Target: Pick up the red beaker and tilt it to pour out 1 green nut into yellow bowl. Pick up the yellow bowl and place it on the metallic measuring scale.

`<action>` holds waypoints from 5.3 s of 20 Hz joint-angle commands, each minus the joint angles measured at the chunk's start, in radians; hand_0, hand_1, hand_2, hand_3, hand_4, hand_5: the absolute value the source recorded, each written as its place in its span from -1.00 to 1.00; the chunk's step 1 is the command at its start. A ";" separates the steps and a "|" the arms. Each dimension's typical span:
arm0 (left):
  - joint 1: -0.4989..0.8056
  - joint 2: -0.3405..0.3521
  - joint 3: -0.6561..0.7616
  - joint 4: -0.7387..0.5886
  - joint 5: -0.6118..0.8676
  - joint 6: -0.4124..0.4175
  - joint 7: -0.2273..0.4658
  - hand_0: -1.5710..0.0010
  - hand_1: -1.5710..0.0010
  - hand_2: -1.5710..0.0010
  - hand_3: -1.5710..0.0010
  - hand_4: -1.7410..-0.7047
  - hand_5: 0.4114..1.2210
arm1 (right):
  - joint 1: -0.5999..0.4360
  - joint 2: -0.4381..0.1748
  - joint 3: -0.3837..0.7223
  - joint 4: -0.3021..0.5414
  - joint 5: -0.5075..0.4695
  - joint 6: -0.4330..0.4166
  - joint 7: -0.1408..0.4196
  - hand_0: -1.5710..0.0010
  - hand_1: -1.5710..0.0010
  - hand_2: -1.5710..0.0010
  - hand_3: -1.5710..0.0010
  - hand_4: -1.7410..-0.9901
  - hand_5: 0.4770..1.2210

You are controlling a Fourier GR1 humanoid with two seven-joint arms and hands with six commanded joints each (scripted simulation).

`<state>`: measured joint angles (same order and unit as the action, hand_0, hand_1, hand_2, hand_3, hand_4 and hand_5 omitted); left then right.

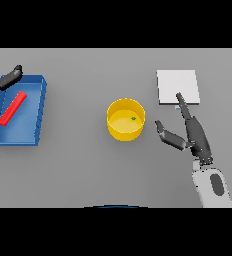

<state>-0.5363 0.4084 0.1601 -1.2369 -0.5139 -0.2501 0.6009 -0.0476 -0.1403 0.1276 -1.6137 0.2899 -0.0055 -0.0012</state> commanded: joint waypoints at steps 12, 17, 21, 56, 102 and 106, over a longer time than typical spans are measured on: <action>0.017 -0.006 0.013 -0.018 0.022 0.001 -0.033 1.00 1.00 1.00 1.00 0.92 -0.26 | -0.334 -0.232 0.253 0.111 0.269 0.275 -0.082 1.00 1.00 1.00 1.00 0.37 -0.63; 0.029 -0.009 0.016 -0.018 0.026 0.008 -0.058 1.00 1.00 1.00 1.00 0.90 -0.25 | -0.441 -0.264 0.357 0.173 0.349 0.371 -0.126 1.00 1.00 1.00 1.00 0.37 -0.58; 0.010 -0.015 0.030 0.005 0.042 0.015 -0.074 1.00 1.00 1.00 1.00 0.87 -0.24 | -0.482 -0.272 0.412 0.212 0.388 0.412 -0.152 1.00 1.00 1.00 1.00 0.41 -0.55; 0.035 -0.031 0.024 -0.051 0.049 0.008 -0.048 1.00 1.00 1.00 1.00 0.83 -0.21 | -0.594 -0.223 0.542 0.440 0.444 0.461 -0.234 -0.74 -0.68 -0.67 -0.42 -0.78 0.90; 0.032 -0.013 0.057 -0.078 0.067 0.001 0.005 1.00 1.00 1.00 1.00 0.74 -0.10 | -0.856 -0.383 0.374 0.965 0.413 0.308 -0.171 -0.78 -0.53 -0.68 -0.99 -0.97 1.00; 0.018 -0.002 0.063 -0.044 0.070 0.001 -0.033 1.00 1.00 1.00 1.00 0.73 -0.11 | -0.886 -0.359 0.356 1.028 0.406 0.309 -0.170 -0.79 -0.46 -0.51 -0.77 -0.74 1.00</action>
<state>-0.5178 0.4060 0.2233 -1.2815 -0.4445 -0.2493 0.5694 -0.9336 -0.4997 0.4836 -0.5853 0.6961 0.3041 -0.1704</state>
